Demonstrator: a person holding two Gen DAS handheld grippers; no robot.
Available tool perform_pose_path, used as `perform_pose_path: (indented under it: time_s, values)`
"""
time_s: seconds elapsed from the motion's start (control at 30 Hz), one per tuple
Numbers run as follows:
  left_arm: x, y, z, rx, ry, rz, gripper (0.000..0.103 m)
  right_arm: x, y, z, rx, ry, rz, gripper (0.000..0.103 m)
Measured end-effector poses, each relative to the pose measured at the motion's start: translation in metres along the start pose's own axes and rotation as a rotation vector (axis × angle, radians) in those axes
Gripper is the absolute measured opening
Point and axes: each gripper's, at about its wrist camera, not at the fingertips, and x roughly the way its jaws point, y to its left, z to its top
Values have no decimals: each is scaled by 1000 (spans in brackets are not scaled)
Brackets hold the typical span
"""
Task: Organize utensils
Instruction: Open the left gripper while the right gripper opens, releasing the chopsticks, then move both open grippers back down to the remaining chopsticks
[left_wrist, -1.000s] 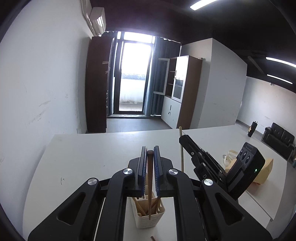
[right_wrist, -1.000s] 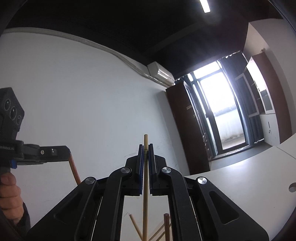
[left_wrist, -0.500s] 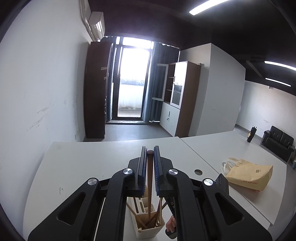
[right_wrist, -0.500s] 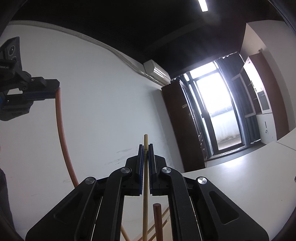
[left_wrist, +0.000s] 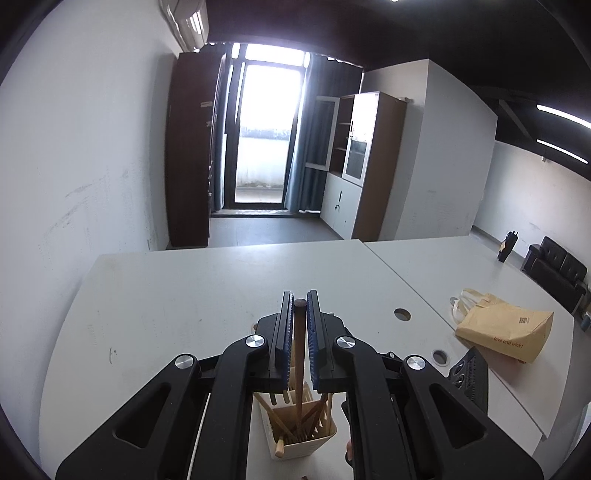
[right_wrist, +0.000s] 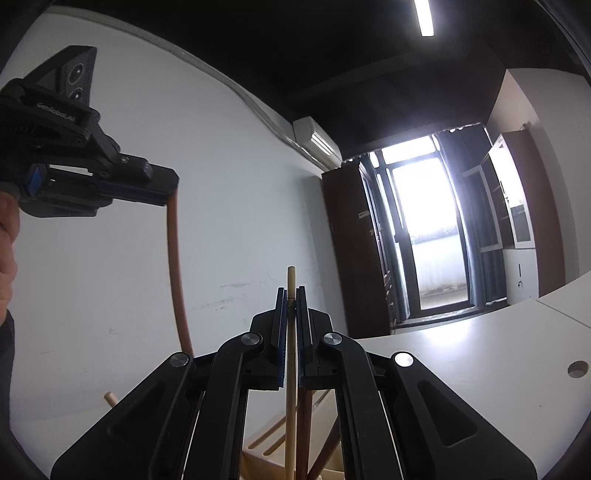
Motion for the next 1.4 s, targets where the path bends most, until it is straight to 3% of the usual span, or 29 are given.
perform_pose_path:
  time_s: [0.6, 0.63, 0.7, 0.77, 0.83, 0.9, 1.0, 1.07, 1.1, 1.23, 1.4]
  values:
    - [25, 2, -47, -22, 123, 8, 8, -26, 14, -16, -109, 104, 29, 6]
    - [25, 2, -49, -22, 128, 7, 9, -26, 14, -17, -112, 117, 26, 7]
    - [25, 1, -49, -24, 134, 4, 10, -25, 14, -18, -113, 131, 30, 26]
    - [24, 2, -52, -24, 137, 5, 14, -28, 14, -18, -112, 132, 32, 35]
    - [21, 1, -55, -24, 138, 5, 16, -30, 16, -17, -113, 134, 34, 37]
    - [16, 1, -56, -25, 132, 8, 22, -36, 18, -17, -113, 131, 39, 51]
    - [4, 3, -59, -19, 100, 21, 53, -45, 20, -12, -95, 131, 49, 73]
    - [-6, 5, -63, -13, 67, 46, 84, -51, 20, -8, -76, 138, 57, 80]
    - [-12, 6, -66, -12, 47, 66, 89, -53, 21, -7, -67, 146, 58, 84]
    - [-27, 15, -83, -21, 30, 93, 97, -57, 17, -9, -20, 211, 76, 88]
    - [-27, 30, -120, -47, 101, 112, 97, -62, 12, -17, 35, 298, 73, 91]
